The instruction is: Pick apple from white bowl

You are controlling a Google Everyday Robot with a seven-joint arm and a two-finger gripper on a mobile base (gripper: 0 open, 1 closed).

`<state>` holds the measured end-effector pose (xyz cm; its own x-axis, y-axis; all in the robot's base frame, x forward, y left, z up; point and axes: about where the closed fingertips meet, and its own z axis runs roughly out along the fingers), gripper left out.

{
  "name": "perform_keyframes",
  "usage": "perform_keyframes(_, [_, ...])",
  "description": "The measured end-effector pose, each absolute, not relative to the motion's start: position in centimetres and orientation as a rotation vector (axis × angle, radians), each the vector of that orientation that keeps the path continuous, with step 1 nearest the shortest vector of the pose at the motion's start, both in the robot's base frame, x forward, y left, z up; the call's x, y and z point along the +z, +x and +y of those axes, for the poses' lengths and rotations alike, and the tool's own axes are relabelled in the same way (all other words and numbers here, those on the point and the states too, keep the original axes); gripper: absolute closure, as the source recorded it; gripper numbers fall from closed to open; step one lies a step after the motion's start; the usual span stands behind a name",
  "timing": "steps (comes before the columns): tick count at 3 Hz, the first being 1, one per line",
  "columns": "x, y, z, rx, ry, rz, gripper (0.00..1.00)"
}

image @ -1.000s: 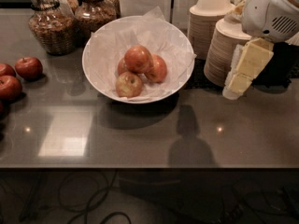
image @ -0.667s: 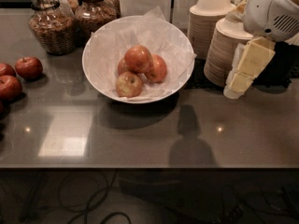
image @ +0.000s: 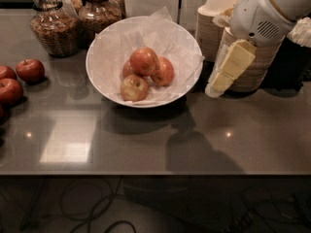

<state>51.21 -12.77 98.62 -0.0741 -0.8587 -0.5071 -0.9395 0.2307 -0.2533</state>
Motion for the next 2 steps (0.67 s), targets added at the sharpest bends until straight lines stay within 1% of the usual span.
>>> perform_keyframes(2, [96.6, 55.9, -7.8, 0.511, -1.474, 1.778, 0.0])
